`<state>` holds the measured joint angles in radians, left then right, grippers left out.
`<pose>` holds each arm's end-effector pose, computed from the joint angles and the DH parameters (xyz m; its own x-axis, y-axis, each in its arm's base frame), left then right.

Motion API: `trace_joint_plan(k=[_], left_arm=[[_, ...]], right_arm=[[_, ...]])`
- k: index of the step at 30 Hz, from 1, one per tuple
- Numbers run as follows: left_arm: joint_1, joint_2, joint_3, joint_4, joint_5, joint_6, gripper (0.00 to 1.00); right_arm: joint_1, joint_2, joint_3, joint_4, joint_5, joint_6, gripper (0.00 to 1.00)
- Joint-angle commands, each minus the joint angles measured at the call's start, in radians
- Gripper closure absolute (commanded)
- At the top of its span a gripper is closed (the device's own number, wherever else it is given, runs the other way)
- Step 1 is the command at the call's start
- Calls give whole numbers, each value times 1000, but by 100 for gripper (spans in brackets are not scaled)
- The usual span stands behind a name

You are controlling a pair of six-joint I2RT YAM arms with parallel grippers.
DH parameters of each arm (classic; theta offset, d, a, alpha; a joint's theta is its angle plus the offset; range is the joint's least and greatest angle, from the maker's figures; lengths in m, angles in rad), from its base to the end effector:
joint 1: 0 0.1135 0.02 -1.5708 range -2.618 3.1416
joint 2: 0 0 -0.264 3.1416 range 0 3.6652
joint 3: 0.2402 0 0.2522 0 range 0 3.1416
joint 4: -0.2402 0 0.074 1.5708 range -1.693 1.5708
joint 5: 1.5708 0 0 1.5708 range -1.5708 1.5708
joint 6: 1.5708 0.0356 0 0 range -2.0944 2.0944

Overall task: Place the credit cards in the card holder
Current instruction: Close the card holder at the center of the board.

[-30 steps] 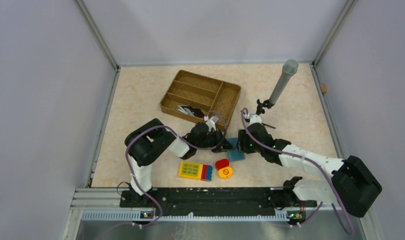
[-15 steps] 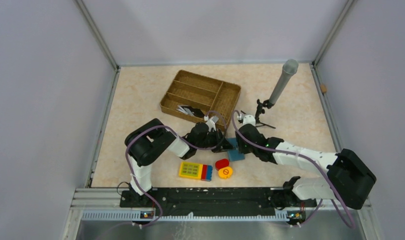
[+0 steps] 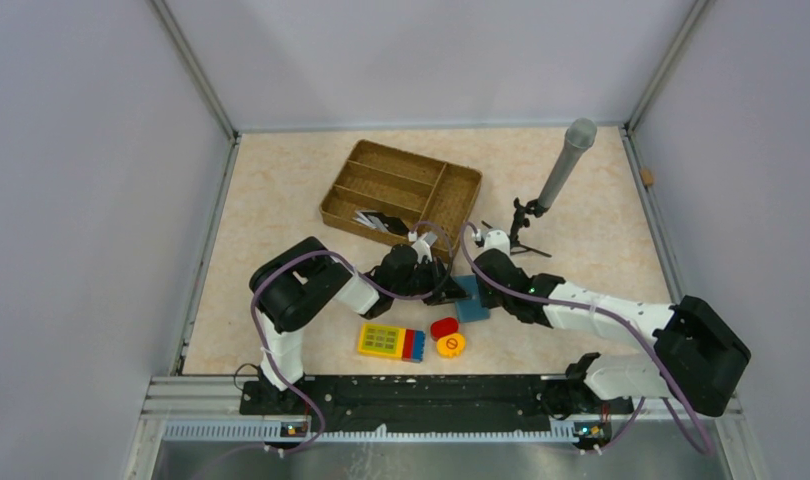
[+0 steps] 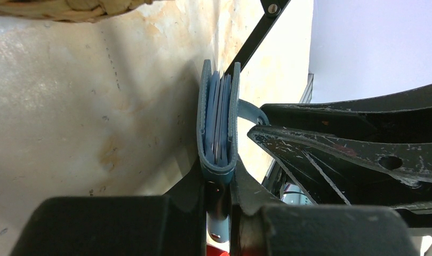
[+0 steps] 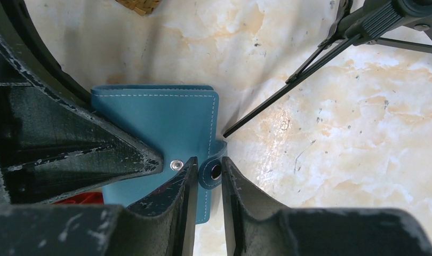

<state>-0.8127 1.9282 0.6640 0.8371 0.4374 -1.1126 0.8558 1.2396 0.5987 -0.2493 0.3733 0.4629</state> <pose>0.2229 -0.2574 0.1014 -0.9536 -0.1744 -0.2452 0.1528 0.4214 -0.8939 0.1631 0.1680 0.1815 -0.7027 -0.1751 -0.6896 -0.2669 0.9633 0.0274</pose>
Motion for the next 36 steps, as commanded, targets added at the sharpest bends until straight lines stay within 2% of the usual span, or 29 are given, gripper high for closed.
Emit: trace_joint_plan(k=[1, 9, 13, 21, 36], left_arm=[[-7, 20, 2, -83, -24, 40, 100], [-7, 20, 1, -84, -22, 39, 100], [-7, 21, 2, -84, -21, 37, 100], [-6, 25, 2, -82, -14, 34, 100], [-6, 29, 2, -78, -6, 30, 100]], right_arm=[[13, 18, 47, 2, 28, -15, 79], [13, -14, 50, -13, 17, 2, 88], [13, -51, 46, -17, -16, 12, 96], [12, -45, 46, -30, -45, 29, 87], [13, -59, 56, -44, -30, 25, 83]])
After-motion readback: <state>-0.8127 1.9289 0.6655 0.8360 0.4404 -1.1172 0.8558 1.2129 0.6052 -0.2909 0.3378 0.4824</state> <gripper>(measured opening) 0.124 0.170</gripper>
